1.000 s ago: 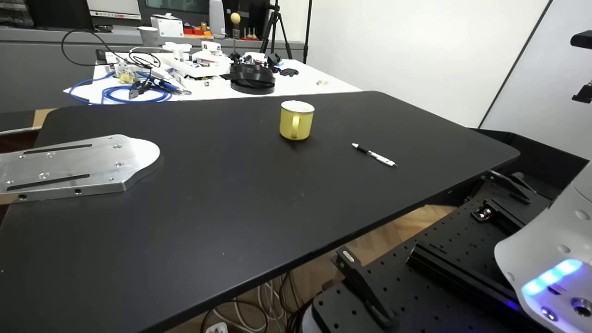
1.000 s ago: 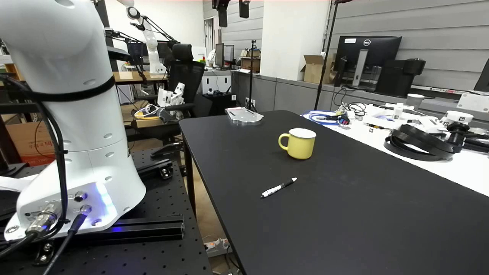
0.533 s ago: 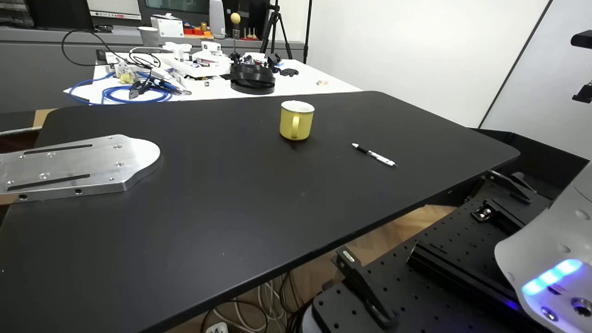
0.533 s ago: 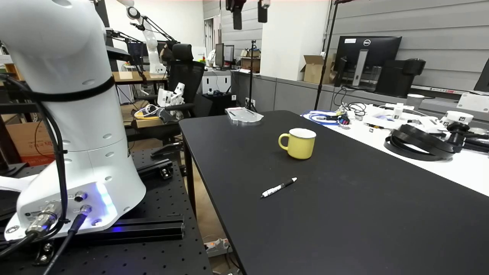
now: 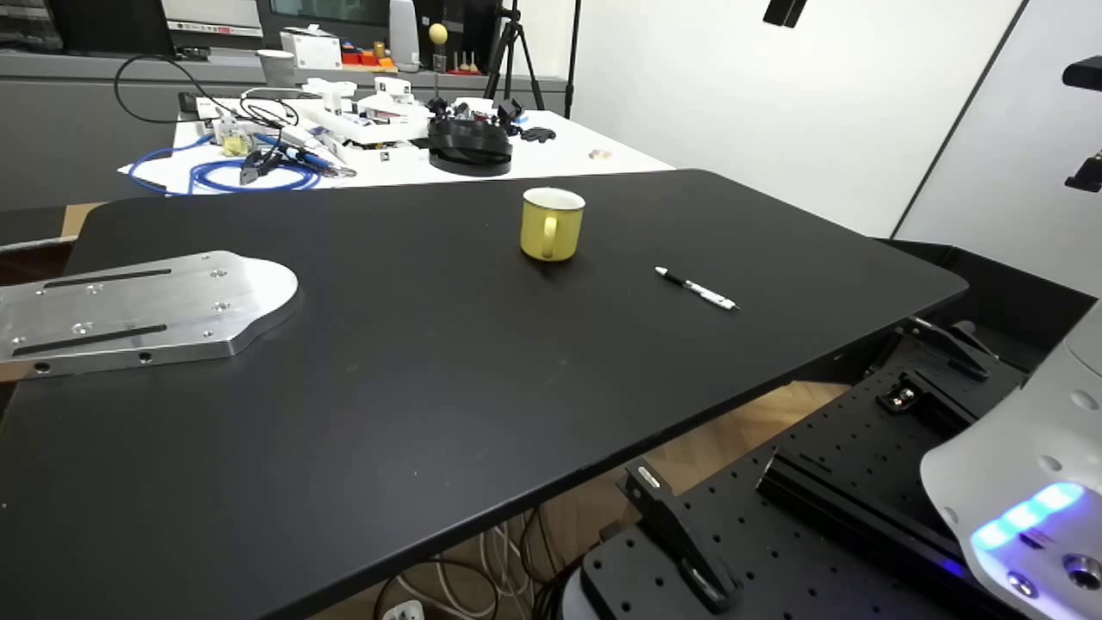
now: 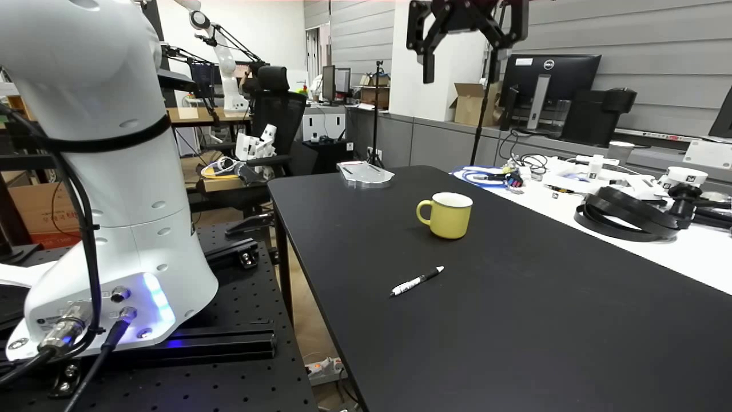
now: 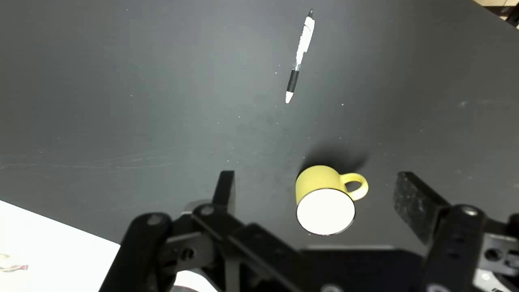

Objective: Put the pen in the yellow cup

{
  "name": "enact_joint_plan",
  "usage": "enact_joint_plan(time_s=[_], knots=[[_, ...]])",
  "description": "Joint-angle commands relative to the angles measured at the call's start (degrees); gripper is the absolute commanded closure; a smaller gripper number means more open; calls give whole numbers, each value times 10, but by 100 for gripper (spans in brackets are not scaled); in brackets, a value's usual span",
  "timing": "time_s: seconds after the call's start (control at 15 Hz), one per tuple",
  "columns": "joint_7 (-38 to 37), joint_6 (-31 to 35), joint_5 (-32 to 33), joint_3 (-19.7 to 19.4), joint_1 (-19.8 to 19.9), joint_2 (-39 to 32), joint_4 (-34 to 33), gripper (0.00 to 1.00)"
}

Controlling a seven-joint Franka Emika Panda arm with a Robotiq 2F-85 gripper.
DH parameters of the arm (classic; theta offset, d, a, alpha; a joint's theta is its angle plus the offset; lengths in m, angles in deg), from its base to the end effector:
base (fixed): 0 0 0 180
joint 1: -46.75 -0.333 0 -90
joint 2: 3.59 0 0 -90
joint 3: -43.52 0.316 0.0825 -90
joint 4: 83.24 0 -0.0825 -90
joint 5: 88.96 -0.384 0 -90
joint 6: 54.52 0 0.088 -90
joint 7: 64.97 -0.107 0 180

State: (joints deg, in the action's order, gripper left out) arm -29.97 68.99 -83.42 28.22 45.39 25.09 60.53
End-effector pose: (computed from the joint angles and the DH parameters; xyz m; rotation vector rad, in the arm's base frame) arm 0.3949 -0.1057 0.4612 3.0446 0.6786 0.2194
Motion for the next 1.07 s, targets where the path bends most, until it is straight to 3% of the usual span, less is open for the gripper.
enact_joint_plan(time_s=[0.0,0.6,0.67,1.0], knots=[[27,40,-26,-10,7,-69,-1,0],[-126,161,-25,55,33,-150,73,0],[-74,150,-34,45,26,-137,67,0],[-100,155,-34,53,31,-156,69,0]])
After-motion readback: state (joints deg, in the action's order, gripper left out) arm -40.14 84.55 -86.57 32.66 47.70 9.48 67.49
